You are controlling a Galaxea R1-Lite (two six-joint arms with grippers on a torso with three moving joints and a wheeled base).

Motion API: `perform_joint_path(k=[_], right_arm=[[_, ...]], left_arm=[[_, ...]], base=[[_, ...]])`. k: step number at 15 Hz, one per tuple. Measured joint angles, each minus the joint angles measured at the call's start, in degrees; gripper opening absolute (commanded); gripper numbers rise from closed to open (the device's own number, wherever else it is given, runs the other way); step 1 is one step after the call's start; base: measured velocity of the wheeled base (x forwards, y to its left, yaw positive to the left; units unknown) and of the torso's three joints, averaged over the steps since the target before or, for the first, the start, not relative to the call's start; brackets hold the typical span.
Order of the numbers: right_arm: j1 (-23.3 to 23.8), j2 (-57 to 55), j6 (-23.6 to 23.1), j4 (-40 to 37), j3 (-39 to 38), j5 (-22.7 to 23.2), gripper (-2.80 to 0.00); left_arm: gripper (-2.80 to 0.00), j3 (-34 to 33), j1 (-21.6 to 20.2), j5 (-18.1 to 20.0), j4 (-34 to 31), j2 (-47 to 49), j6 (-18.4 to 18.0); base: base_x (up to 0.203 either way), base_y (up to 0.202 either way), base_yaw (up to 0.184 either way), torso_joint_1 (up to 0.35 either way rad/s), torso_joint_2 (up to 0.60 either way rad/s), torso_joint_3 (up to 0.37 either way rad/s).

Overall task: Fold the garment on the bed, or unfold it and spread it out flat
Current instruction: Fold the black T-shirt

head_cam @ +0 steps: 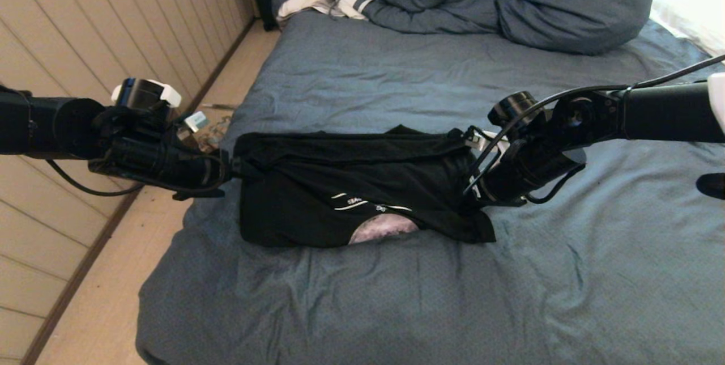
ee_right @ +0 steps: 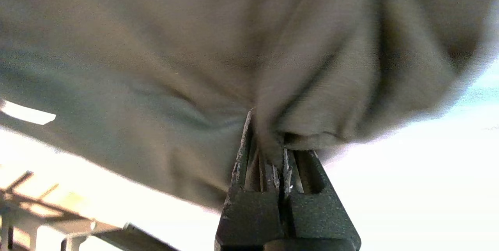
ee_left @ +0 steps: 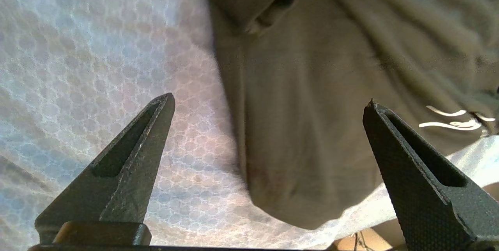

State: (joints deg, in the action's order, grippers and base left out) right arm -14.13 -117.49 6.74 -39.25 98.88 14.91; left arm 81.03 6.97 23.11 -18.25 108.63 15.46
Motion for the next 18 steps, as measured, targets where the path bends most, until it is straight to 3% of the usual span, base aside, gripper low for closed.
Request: perform_joint_path(k=[7, 11, 16, 17, 18], right_arm=[[3.63, -0.95, 0.23, -0.32, 2.41, -0.8, -2.8], [4.17, -1.0, 0.33, -0.32, 2.11, -1.6, -2.8], [4.11, -0.92, 0.17, -0.32, 2.45, -1.68, -2.8], [4.07, -0.87, 0.09, -0.27, 2.52, -1.68, -2.8], [3.98, -0.83, 0.01, -0.19, 2.59, -1.7, -2.8]], left_arm=[[0.0, -5.46, 1.81, 1.24, -1.17, -0.9, 1.72], [0.0, -4.92, 2.05, 5.05, -0.96, -0.2, 3.88], [0.0, -3.72, 4.13, 5.35, -1.04, 1.33, 7.5], [-2.8, -3.63, 4.68, 5.38, -1.01, 1.55, 8.09], [-2.8, -3.59, 5.16, 5.38, -1.01, 1.78, 8.38]], base=[[0.0, 0.0, 0.0, 0.0, 0.0, 0.0], [0.0, 0.0, 0.0, 0.0, 0.0, 0.0], [0.0, 0.0, 0.0, 0.0, 0.0, 0.0], [0.0, 0.0, 0.0, 0.0, 0.0, 0.0], [0.0, 0.0, 0.0, 0.0, 0.0, 0.0]])
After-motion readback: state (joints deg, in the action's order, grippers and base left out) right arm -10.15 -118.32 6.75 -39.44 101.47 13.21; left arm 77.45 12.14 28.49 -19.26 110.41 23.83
